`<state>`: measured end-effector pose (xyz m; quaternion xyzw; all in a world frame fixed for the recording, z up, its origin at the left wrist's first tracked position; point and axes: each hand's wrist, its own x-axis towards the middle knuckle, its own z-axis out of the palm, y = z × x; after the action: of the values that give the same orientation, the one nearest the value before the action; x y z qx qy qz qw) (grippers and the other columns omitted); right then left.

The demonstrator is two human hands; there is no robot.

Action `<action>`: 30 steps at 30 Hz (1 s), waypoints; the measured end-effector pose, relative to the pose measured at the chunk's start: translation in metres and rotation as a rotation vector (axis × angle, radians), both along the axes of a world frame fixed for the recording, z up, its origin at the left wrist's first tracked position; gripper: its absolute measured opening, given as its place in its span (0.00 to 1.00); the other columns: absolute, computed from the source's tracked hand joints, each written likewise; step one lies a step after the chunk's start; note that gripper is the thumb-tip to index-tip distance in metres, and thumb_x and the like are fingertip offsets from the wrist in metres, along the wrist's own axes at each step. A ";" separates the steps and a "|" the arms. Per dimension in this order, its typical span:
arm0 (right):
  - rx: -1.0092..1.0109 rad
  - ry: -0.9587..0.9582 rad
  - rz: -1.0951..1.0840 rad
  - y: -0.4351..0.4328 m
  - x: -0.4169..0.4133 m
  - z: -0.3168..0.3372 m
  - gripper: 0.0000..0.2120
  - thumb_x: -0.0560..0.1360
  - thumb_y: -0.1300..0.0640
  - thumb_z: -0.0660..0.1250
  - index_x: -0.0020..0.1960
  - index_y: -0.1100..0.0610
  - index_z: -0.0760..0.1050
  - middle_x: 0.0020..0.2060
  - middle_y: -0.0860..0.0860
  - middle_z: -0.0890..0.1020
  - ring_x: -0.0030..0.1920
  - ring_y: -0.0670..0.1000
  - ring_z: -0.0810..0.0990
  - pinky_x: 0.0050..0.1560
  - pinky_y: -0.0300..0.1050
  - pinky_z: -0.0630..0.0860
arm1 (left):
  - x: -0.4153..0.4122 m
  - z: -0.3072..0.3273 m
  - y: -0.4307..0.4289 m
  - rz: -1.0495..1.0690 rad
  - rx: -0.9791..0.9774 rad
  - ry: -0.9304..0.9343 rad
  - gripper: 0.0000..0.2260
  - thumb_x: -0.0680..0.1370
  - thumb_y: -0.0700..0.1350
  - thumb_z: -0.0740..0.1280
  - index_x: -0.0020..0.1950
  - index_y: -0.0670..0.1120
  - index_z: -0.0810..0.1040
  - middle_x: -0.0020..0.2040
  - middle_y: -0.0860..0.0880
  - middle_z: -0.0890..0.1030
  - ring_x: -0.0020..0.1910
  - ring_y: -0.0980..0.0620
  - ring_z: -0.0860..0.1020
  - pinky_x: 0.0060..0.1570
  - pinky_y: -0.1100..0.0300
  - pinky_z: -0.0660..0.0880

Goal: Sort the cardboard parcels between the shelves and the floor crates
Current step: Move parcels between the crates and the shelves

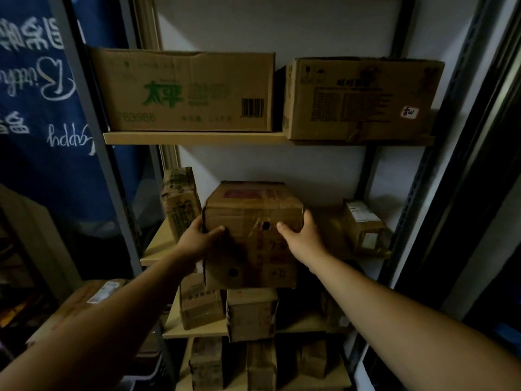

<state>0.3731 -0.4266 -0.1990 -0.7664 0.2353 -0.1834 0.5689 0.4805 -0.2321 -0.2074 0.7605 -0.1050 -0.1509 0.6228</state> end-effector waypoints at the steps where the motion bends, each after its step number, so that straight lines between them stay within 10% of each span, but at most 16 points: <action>1: -0.015 0.001 -0.010 0.000 0.001 0.005 0.38 0.77 0.51 0.67 0.78 0.53 0.48 0.75 0.53 0.60 0.73 0.56 0.62 0.69 0.54 0.64 | 0.000 0.006 -0.002 0.037 0.010 -0.022 0.16 0.76 0.46 0.69 0.62 0.50 0.70 0.54 0.47 0.78 0.48 0.48 0.79 0.49 0.53 0.78; 12: 0.035 -0.104 0.025 -0.002 0.011 0.042 0.35 0.79 0.59 0.63 0.78 0.51 0.48 0.74 0.51 0.63 0.71 0.54 0.66 0.64 0.51 0.70 | 0.006 0.036 0.002 -0.090 -0.186 0.050 0.25 0.79 0.40 0.62 0.71 0.61 0.63 0.58 0.47 0.73 0.55 0.41 0.76 0.48 0.46 0.77; 20: 0.022 -0.130 0.032 -0.003 0.009 0.039 0.37 0.78 0.60 0.64 0.78 0.50 0.45 0.75 0.52 0.61 0.73 0.54 0.62 0.66 0.51 0.67 | 0.007 0.040 0.003 -0.022 -0.092 -0.035 0.24 0.73 0.46 0.71 0.67 0.45 0.68 0.56 0.44 0.77 0.52 0.44 0.79 0.50 0.47 0.78; 25: 0.034 -0.142 0.055 -0.005 0.003 0.036 0.40 0.78 0.63 0.64 0.78 0.46 0.41 0.76 0.51 0.59 0.74 0.54 0.60 0.68 0.54 0.64 | 0.002 0.038 0.005 -0.149 -0.100 0.047 0.26 0.75 0.46 0.69 0.67 0.61 0.62 0.59 0.46 0.72 0.55 0.38 0.75 0.48 0.38 0.77; 30: 0.002 -0.132 0.088 -0.013 0.000 0.037 0.46 0.76 0.65 0.66 0.77 0.43 0.38 0.77 0.50 0.55 0.76 0.54 0.55 0.71 0.58 0.60 | 0.003 0.036 0.000 -0.055 -0.240 -0.020 0.21 0.76 0.39 0.68 0.66 0.54 0.69 0.58 0.44 0.76 0.53 0.41 0.78 0.48 0.44 0.79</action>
<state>0.3728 -0.4398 -0.1622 -0.7616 0.1638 -0.2082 0.5914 0.4834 -0.2322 -0.1709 0.6789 -0.1494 -0.1465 0.7038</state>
